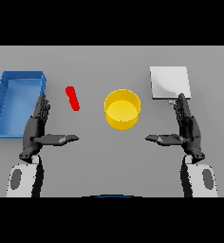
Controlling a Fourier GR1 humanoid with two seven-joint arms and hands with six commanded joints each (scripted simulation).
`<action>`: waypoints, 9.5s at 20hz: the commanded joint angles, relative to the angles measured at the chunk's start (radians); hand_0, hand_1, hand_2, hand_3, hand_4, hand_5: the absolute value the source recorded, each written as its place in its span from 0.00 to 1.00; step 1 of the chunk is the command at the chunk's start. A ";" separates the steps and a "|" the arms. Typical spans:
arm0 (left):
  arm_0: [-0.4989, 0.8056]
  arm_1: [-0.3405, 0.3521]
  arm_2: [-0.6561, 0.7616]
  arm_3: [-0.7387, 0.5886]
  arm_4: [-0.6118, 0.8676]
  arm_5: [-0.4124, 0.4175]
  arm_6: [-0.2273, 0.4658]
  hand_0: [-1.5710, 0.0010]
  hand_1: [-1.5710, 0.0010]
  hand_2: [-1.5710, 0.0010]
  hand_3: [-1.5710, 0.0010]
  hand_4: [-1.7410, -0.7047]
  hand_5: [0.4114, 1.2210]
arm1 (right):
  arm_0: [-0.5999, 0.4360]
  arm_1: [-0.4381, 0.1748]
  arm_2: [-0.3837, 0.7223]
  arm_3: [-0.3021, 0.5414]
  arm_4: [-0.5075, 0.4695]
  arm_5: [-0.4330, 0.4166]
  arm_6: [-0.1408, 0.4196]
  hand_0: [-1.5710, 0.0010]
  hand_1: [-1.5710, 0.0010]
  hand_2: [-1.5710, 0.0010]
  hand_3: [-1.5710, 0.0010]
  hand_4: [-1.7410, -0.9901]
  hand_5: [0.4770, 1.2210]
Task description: Pick up the red beaker and tilt it to pour out 1 green nut into yellow bowl. Pick up the yellow bowl and place it on the metallic measuring scale.
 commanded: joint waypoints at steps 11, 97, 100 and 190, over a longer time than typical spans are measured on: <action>0.080 0.071 -0.069 -0.117 -0.088 -0.025 0.022 1.00 1.00 1.00 1.00 0.56 0.23 | 0.071 -0.078 0.100 -0.074 0.270 -0.085 -0.086 1.00 1.00 1.00 1.00 0.77 0.15; -0.962 0.283 -0.700 0.651 -0.830 -0.122 0.207 0.00 0.00 0.00 0.11 0.05 0.99 | 0.105 -0.071 0.094 -0.130 0.212 -0.042 -0.091 1.00 1.00 1.00 1.00 0.60 0.29; -1.023 0.275 -0.781 0.679 -0.872 -0.175 0.157 0.00 0.00 0.00 0.15 0.03 0.99 | 0.108 -0.069 0.082 -0.125 0.197 -0.043 -0.093 1.00 1.00 1.00 1.00 0.60 0.26; -0.626 0.900 -0.655 0.390 0.272 0.286 0.521 0.96 0.97 0.97 0.97 0.92 0.32 | 0.088 -0.095 0.137 -0.093 0.315 -0.069 -0.103 1.00 1.00 1.00 1.00 0.72 0.25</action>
